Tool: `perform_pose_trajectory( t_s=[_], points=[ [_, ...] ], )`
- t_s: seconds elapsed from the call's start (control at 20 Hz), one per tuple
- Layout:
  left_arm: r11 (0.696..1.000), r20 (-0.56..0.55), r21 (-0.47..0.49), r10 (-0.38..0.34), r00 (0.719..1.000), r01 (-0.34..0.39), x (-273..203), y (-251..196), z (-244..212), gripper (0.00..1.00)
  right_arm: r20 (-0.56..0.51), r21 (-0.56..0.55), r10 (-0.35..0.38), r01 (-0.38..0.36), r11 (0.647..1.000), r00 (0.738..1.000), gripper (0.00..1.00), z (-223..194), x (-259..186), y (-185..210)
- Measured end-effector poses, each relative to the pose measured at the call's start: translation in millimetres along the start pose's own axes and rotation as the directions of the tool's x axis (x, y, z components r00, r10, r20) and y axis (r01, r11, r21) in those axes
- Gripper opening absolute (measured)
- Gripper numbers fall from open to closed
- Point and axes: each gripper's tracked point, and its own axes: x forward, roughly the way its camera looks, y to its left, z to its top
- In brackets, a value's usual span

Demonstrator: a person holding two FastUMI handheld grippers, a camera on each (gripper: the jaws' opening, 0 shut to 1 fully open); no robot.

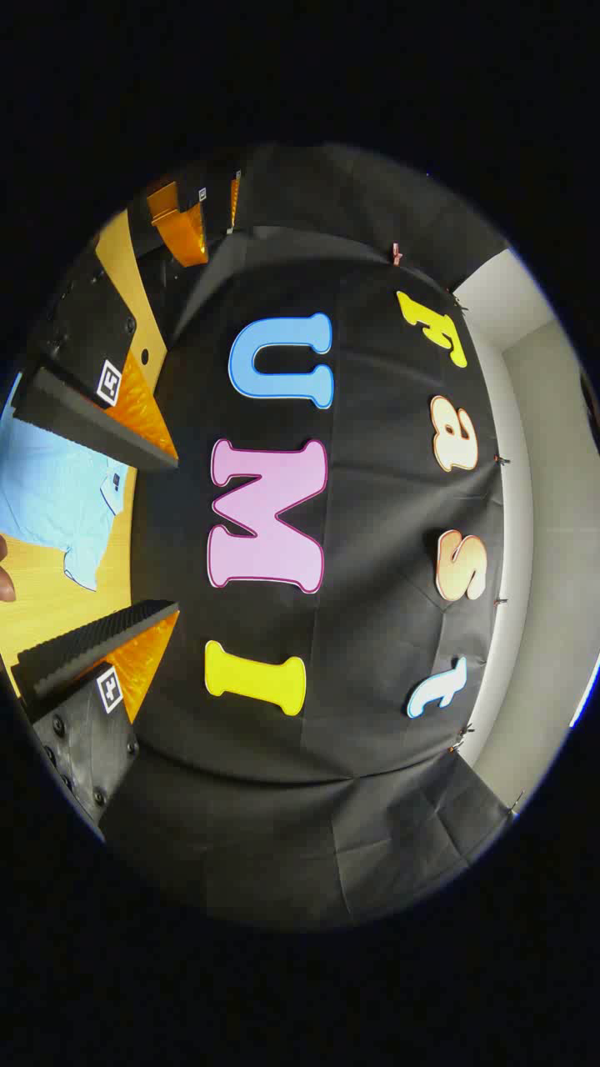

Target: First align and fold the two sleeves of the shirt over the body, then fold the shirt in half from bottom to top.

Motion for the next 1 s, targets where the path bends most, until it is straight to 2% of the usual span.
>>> perform_pose_trajectory(
  t_s=[0.25, 0.8, 1.0],
  points=[
    [0.999, -0.006, 0.006, -0.034, 0.999, 0.034, 7.9, 0.2, 0.4, 0.98, -0.004, -0.011, -0.01, 0.01, 1.0, 1.0, 0.97, -0.6, 1.8, 11.0],
    [0.999, -0.016, 0.019, -0.048, 0.999, 0.049, 18.8, 10.5, -10.2, 0.98, -0.02, -0.009, -0.015, 0.015, 1.0, 1.0, 0.97, -8.3, 11.8, 23.2],
    [0.998, -0.017, 0.034, -0.056, 0.998, 0.056, 22.0, 7.8, -14.3, 0.98, -0.061, 0.004, -0.016, 0.017, 1.0, 0.998, 0.96, -23.4, 20.8, 22.7]
  ],
)
